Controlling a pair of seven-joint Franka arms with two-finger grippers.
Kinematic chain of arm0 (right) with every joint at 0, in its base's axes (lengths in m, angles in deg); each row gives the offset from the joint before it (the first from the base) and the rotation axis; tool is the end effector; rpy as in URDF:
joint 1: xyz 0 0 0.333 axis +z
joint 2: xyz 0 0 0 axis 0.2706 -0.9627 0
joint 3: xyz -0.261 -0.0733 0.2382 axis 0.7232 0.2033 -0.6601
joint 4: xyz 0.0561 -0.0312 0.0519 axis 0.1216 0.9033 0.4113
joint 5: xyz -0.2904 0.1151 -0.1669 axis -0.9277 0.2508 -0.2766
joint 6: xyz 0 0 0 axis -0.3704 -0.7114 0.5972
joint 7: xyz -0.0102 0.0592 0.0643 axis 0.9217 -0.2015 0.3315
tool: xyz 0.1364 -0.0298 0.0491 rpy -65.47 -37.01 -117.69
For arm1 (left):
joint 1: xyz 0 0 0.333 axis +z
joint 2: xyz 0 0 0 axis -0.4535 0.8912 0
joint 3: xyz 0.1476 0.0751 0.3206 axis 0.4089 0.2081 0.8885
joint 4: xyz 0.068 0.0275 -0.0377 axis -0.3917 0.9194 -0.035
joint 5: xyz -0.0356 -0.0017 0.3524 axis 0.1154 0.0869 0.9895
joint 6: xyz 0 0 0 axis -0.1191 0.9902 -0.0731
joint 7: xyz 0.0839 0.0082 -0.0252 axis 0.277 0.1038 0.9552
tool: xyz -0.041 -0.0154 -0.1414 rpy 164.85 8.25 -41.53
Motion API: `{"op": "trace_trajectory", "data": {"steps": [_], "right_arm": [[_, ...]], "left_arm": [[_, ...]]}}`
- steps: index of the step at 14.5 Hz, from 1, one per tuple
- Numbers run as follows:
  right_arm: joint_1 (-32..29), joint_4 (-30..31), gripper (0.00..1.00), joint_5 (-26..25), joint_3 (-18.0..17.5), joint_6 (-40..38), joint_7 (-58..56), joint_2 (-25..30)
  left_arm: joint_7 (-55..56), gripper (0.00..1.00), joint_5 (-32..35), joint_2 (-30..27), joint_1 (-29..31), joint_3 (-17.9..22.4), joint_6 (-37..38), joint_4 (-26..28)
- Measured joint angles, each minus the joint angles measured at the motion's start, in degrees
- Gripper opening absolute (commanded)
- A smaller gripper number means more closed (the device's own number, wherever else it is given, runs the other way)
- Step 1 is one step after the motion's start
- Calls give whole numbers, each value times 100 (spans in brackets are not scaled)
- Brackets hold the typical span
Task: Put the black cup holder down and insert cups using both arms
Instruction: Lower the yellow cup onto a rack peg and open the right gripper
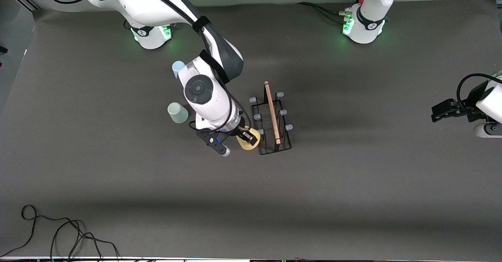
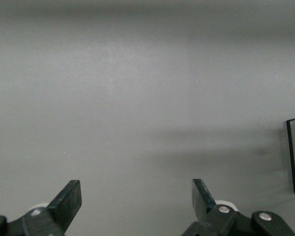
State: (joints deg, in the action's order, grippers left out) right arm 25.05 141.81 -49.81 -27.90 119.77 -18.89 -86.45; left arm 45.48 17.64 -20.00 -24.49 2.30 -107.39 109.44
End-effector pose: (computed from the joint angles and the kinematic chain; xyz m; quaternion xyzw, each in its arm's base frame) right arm 0.5848 0.4578 0.3631 -0.9315 0.3472 0.0171 0.1075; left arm 0.5688 0.0083 0.5694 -0.9999 0.0083 -0.0025 0.0090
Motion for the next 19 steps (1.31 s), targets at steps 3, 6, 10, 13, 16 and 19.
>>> {"op": "trace_trajectory", "data": {"steps": [3,6,10,13,16,19], "right_arm": [[24,-94,33,0,12,-1,6,-27],[19,-206,33,0,46,-14,8,-1],[80,-227,33,0,33,-25,35,5],[217,-209,33,0,13,-35,69,-18],[420,-198,62,0,12,-33,141,-127],[442,-198,90,0,29,-31,147,-184]], "left_arm": [[0,100,0,0,0,-1,0,0],[0,100,0,0,0,-9,0,0],[0,100,0,0,0,-11,1,0],[0,100,0,0,0,-12,1,0],[0,100,0,0,0,-12,1,0],[0,100,0,0,0,-12,1,0]]}}
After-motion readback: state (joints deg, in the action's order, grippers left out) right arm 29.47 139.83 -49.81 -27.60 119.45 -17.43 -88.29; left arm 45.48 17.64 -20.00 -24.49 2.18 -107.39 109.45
